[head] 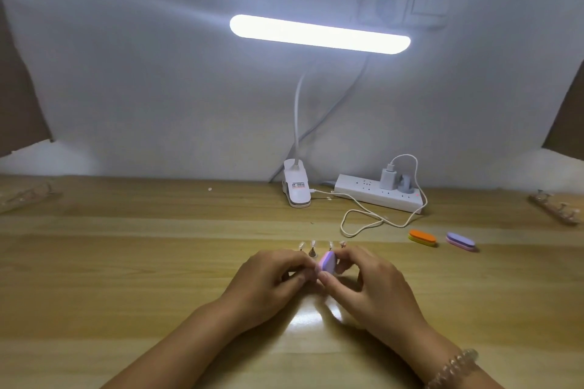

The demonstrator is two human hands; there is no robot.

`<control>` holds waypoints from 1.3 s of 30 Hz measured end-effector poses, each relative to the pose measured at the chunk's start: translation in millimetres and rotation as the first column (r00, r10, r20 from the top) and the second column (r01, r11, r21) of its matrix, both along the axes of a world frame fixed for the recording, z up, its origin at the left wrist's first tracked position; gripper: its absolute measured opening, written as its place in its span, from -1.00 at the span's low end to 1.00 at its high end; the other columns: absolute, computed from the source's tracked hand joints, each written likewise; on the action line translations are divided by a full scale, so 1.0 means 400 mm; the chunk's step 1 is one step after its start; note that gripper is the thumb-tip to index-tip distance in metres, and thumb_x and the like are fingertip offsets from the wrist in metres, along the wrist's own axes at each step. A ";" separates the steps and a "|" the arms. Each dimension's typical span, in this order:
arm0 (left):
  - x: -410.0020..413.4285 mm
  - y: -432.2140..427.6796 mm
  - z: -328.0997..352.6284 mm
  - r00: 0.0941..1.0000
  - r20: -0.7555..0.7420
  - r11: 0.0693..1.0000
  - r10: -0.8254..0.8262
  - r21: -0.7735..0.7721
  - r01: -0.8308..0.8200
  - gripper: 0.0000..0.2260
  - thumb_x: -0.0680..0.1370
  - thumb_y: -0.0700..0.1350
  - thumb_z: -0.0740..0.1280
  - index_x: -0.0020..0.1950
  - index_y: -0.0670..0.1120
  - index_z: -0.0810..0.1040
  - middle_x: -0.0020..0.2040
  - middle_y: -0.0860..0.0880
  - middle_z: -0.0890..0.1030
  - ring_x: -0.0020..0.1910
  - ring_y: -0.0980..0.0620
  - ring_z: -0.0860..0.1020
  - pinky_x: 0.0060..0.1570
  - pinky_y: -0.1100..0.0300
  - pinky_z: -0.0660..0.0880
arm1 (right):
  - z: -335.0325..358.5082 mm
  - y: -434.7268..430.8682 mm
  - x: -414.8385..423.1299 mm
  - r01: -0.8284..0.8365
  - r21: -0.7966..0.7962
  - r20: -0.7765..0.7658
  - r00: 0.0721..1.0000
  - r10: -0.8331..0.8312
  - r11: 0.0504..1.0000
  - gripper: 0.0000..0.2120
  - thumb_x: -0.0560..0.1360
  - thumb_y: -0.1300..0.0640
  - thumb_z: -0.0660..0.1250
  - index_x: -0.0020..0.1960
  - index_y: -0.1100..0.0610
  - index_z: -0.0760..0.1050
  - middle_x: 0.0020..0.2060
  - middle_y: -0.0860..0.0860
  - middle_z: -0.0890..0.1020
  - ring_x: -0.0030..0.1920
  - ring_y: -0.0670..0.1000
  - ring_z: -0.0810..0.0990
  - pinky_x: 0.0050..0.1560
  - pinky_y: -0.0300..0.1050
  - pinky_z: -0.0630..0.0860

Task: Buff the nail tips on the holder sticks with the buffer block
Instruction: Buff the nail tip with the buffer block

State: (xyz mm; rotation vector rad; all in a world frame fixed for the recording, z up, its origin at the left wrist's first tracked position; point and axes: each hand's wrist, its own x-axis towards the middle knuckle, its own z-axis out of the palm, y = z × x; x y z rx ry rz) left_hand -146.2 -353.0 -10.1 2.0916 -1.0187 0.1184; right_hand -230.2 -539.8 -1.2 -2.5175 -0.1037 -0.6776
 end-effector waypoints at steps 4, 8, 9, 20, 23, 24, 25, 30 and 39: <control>0.004 0.004 0.003 0.999 -0.040 1.000 -0.013 -0.010 0.013 -0.85 0.61 -0.10 0.31 0.07 0.03 0.67 -0.11 0.15 0.67 -0.14 0.09 0.59 -0.11 0.03 0.50 | 0.000 0.016 -0.015 -0.047 -0.074 -0.003 0.999 0.047 0.996 -0.72 0.38 -0.31 0.30 0.00 -0.19 0.50 -0.15 -0.25 0.53 -0.25 -0.29 0.44 -0.32 -0.32 0.32; -0.001 -0.002 0.012 0.996 -0.088 0.999 -0.029 -0.025 0.027 -0.85 0.64 -0.10 0.28 -0.03 0.01 0.65 -0.13 0.19 0.66 -0.25 0.27 0.52 -0.20 0.14 0.45 | 0.011 0.000 0.001 0.042 0.135 0.053 0.997 -0.050 0.990 -0.82 0.40 -0.11 0.46 -0.04 -0.14 0.53 -0.17 -0.21 0.58 -0.24 -0.29 0.48 -0.26 -0.34 0.31; -0.003 -0.002 0.015 0.994 -0.104 0.999 -0.031 -0.024 0.029 -0.83 0.64 -0.07 0.25 -0.04 0.02 0.64 -0.13 0.19 0.66 -0.25 0.26 0.52 -0.20 0.12 0.46 | 0.010 0.002 -0.002 0.044 0.122 0.071 0.996 -0.053 0.992 -0.82 0.41 -0.07 0.47 -0.04 -0.12 0.52 -0.16 -0.21 0.57 -0.25 -0.30 0.48 -0.26 -0.36 0.30; -0.003 0.001 0.010 0.997 -0.081 0.998 -0.014 0.065 0.019 -0.79 0.59 -0.04 0.20 0.10 0.04 0.62 0.00 0.14 0.64 0.03 0.02 0.58 0.04 -0.06 0.50 | 0.009 0.023 -0.021 -0.051 -0.127 0.030 0.998 0.055 0.991 -0.65 0.41 -0.11 0.40 0.18 -0.14 0.49 -0.04 -0.24 0.52 -0.24 -0.29 0.43 -0.29 -0.30 0.41; -0.002 -0.001 0.013 0.996 -0.084 0.997 0.000 0.072 0.006 -0.78 0.58 -0.02 0.19 0.08 0.04 0.61 -0.02 0.12 0.64 0.00 0.03 0.57 0.03 -0.06 0.49 | 0.010 0.022 -0.015 -0.062 -0.065 0.027 0.998 0.063 0.996 -0.69 0.41 -0.13 0.44 0.12 -0.12 0.53 -0.08 -0.25 0.53 -0.22 -0.35 0.44 -0.25 -0.30 0.43; 0.000 -0.002 0.012 0.997 -0.078 0.997 0.005 0.073 0.001 -0.82 0.60 -0.03 0.21 0.06 0.04 0.61 -0.04 0.13 0.64 -0.01 0.04 0.57 0.02 -0.07 0.49 | 0.011 0.015 -0.010 -0.032 -0.039 0.026 0.999 0.033 0.999 -0.70 0.41 -0.11 0.46 0.11 -0.11 0.54 -0.08 -0.25 0.54 -0.16 -0.35 0.46 -0.20 -0.28 0.45; 0.001 -0.002 0.010 0.997 -0.071 0.997 0.009 0.076 -0.003 -0.85 0.62 -0.05 0.23 0.04 0.04 0.61 -0.05 0.13 0.64 -0.01 0.04 0.57 0.02 -0.07 0.49 | 0.011 0.013 -0.008 -0.009 -0.038 0.029 1.000 0.010 0.999 -0.69 0.41 -0.10 0.47 0.13 -0.10 0.54 -0.07 -0.25 0.54 -0.12 -0.34 0.48 -0.17 -0.26 0.47; -0.005 -0.002 0.011 0.998 -0.063 0.994 0.012 0.110 -0.005 -0.75 0.55 0.03 0.15 0.07 0.05 0.59 -0.05 0.14 0.62 -0.02 0.04 0.55 0.00 -0.06 0.49 | 0.013 0.027 -0.021 -0.075 -0.099 0.022 0.997 0.078 0.992 -0.67 0.40 -0.09 0.45 0.14 -0.14 0.51 -0.07 -0.25 0.54 -0.26 -0.30 0.43 -0.30 -0.32 0.37; -0.004 -0.004 0.008 0.999 -0.036 0.988 0.030 0.150 -0.024 -0.77 0.55 0.04 0.14 0.04 0.06 0.56 -0.05 0.14 0.62 -0.05 0.05 0.53 -0.01 -0.05 0.48 | 0.011 0.019 -0.010 -0.111 0.027 0.033 0.993 0.110 0.993 -0.71 0.39 -0.02 0.51 0.08 -0.09 0.55 -0.09 -0.24 0.57 -0.14 -0.34 0.51 -0.25 -0.33 0.39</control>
